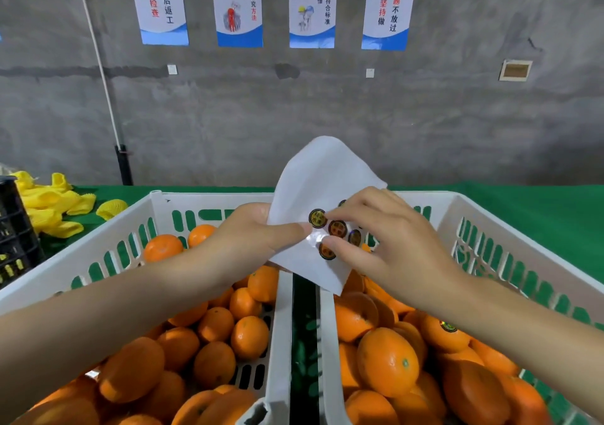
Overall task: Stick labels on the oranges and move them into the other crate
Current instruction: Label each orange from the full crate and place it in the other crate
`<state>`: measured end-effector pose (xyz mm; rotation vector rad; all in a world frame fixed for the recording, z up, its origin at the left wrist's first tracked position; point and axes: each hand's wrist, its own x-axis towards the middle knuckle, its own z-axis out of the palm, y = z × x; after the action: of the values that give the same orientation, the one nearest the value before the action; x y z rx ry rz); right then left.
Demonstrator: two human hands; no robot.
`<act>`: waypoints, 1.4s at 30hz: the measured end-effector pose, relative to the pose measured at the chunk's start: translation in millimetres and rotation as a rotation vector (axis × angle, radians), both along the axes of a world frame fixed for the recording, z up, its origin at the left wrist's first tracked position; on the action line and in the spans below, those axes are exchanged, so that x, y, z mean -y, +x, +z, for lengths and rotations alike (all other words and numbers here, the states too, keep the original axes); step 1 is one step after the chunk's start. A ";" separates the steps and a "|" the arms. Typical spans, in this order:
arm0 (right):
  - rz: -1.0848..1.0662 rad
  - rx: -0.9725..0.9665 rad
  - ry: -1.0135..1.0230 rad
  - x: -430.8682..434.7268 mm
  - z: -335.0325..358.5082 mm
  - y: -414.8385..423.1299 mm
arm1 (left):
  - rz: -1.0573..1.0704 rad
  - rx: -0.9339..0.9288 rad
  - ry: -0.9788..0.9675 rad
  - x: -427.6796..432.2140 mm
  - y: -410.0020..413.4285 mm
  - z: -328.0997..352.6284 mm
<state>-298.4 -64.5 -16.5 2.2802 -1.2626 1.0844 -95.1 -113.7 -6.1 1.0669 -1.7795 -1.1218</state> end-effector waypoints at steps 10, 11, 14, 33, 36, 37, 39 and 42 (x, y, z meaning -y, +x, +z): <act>-0.032 0.136 0.106 3.3 0.2 -2.3 | -0.124 0.028 -0.071 -9.2 -4.2 -1.1; -0.023 0.127 0.114 2.4 0.7 -2.1 | -0.128 0.024 -0.069 -9.9 -4.5 -0.8; 0.020 0.105 0.129 2.3 -0.1 -1.8 | -0.134 0.003 -0.038 -10.7 -5.0 -0.8; 0.029 0.153 0.247 -1.4 2.0 0.5 | -0.139 -0.032 0.065 -27.8 -8.8 -0.7; 0.061 0.175 0.299 -1.5 2.6 -0.1 | -0.142 -0.049 0.068 -20.9 -8.3 0.2; 0.080 0.178 0.313 -2.2 2.4 0.5 | -0.150 -0.048 0.067 -20.1 -7.0 0.2; 0.110 0.179 0.320 -3.5 2.2 1.4 | -0.151 -0.032 0.071 -19.1 -4.3 -1.2; 0.127 0.145 0.321 -3.1 3.3 1.2 | -0.140 -0.001 0.047 -16.9 -4.0 -2.0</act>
<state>-297.3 -61.4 -13.2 2.5879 -1.4565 1.1819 -99.1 -96.8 -8.1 0.9806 -1.8587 -1.2534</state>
